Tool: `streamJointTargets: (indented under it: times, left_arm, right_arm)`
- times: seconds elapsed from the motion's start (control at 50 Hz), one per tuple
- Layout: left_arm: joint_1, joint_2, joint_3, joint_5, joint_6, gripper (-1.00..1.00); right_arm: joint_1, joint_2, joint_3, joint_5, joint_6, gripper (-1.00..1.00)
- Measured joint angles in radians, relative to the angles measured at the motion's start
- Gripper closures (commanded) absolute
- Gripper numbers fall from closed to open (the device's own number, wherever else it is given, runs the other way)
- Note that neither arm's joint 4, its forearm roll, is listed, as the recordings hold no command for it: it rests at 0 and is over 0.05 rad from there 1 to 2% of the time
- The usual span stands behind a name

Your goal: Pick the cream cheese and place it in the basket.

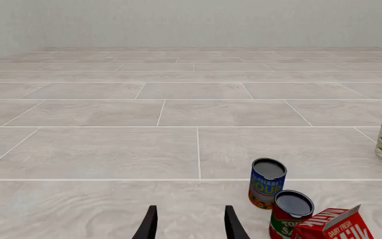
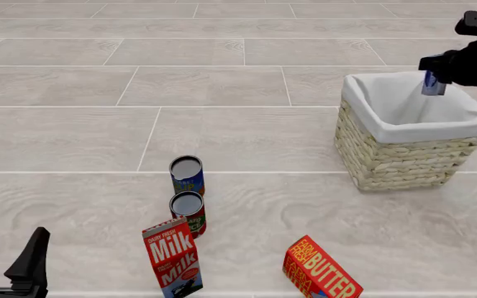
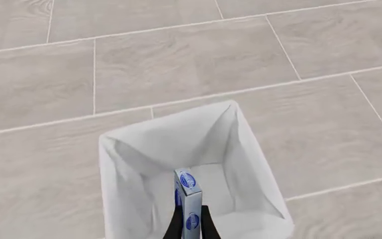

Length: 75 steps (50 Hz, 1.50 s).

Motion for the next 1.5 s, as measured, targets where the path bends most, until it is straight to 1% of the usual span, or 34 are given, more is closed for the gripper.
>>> streamJointTargets:
  times: [0.32,0.8,1.32,1.34,1.5]
  left_arm:
    - [0.000,0.000,0.000,0.000,0.000,-1.00]
    - [0.000,0.000,0.000,0.000,0.000,-1.00]
    - [0.000,0.000,0.000,0.000,0.000,-1.00]
    - [0.000,0.000,0.000,0.000,0.000,-1.00]
    - [0.000,0.000,0.000,0.000,0.000,-1.00]
  right_arm:
    - [-0.007,0.034,0.030,-0.060,0.025,1.00]
    - [-0.015,0.072,0.075,-0.134,0.029,1.00]
    - [-0.008,0.086,0.095,-0.147,0.015,1.00]
    - [-0.009,0.086,0.096,-0.147,0.015,-1.00]
    - [-0.013,0.075,0.096,-0.147,0.015,-1.00]
